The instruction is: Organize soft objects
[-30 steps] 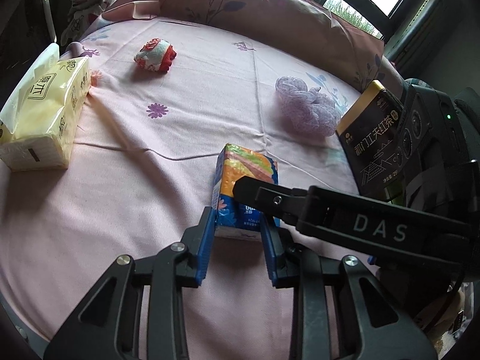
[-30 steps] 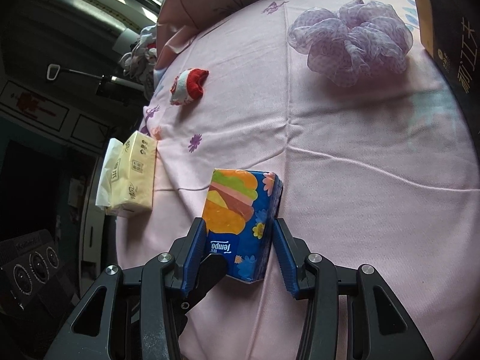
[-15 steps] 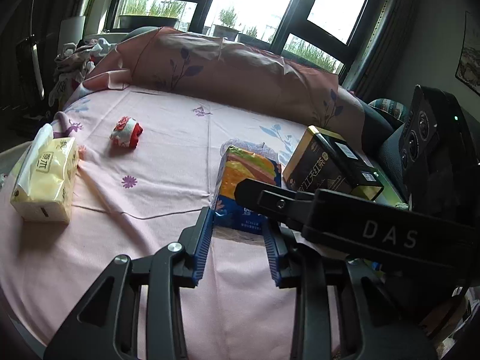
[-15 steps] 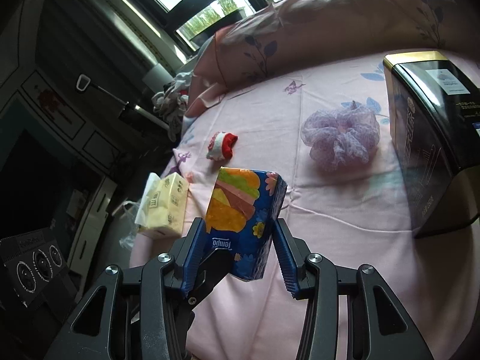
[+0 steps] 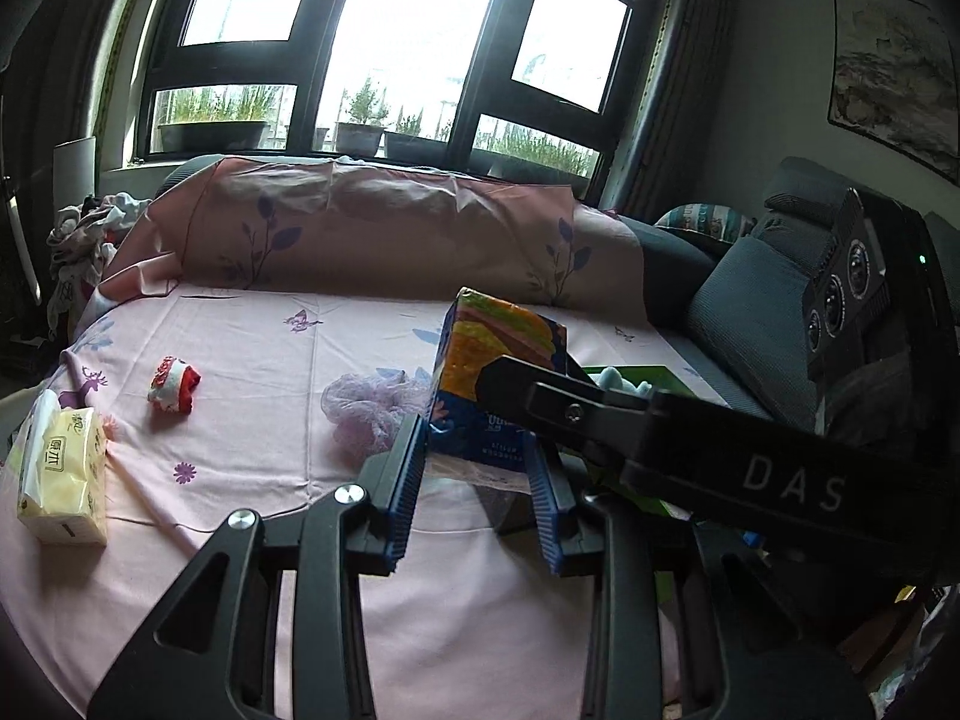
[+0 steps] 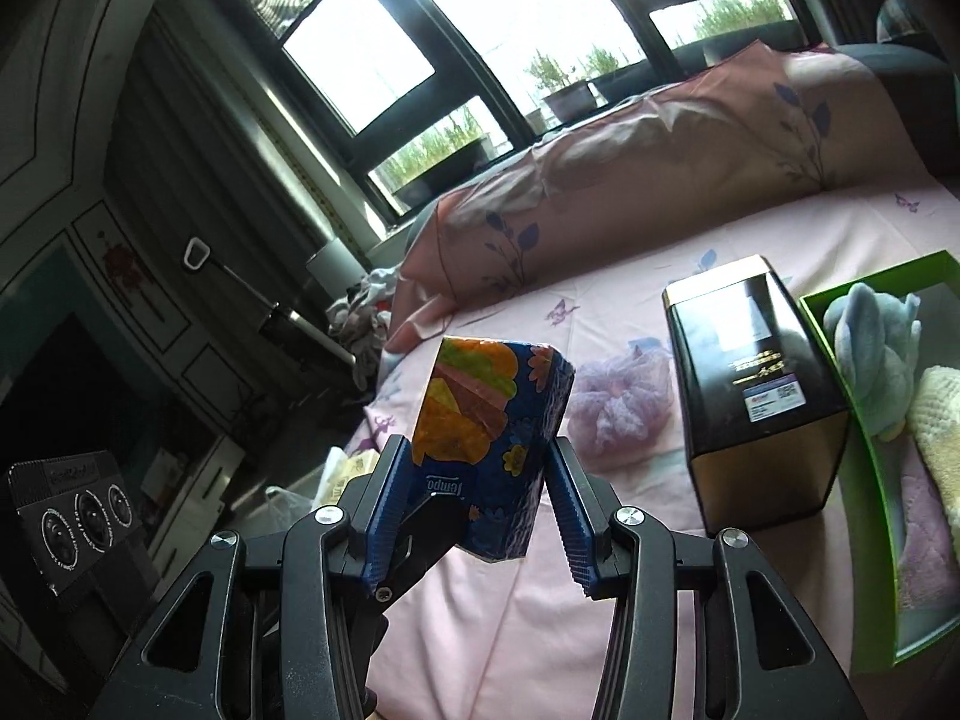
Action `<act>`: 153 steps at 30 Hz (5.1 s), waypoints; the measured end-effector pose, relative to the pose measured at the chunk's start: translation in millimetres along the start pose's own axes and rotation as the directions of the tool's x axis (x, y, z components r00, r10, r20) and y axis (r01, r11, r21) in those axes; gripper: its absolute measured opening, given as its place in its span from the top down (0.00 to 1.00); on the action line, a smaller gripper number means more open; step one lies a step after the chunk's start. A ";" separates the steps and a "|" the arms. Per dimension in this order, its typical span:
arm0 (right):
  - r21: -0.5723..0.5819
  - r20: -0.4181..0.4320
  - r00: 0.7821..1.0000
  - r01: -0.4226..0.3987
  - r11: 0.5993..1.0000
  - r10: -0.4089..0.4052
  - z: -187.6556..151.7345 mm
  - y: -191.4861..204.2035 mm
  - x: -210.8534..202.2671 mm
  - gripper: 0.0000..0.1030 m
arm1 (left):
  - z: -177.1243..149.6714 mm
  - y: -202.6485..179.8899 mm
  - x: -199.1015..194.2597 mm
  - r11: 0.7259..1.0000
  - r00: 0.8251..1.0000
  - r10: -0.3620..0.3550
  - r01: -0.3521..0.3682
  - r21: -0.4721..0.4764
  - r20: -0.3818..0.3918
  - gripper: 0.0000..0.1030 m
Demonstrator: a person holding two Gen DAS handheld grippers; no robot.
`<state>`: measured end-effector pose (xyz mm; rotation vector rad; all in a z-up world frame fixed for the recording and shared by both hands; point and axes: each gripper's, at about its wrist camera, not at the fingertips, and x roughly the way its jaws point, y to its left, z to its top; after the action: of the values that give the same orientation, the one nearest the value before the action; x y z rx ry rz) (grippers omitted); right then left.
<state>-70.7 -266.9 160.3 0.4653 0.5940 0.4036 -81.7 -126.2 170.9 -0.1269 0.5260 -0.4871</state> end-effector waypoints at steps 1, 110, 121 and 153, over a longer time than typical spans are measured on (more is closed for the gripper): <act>0.000 0.017 1.000 0.007 1.000 -0.007 1.1 -2.1 -5.9 0.52 | 1.5 -6.0 0.3 1.000 1.000 -0.011 0.011 0.009 0.003 0.70; 0.176 0.218 0.821 0.499 0.849 -0.528 12.5 -77.2 -67.6 0.10 | -76.2 201.7 130.4 0.809 0.748 0.513 -0.585 -0.054 -0.420 0.01; 0.138 0.198 0.828 0.507 0.851 -0.525 10.9 -67.0 -56.5 0.10 | -78.3 199.4 128.9 0.809 0.752 0.511 -0.585 -0.065 -0.416 0.01; -0.114 -0.064 0.973 0.213 0.970 -0.221 33.6 44.3 122.6 0.10 | -32.4 207.2 30.8 0.910 0.966 0.190 -0.240 -0.338 -0.174 0.71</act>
<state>32.7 -180.9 154.6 0.2795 0.6862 0.2427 10.6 41.4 79.7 -0.3818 0.7532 -0.1793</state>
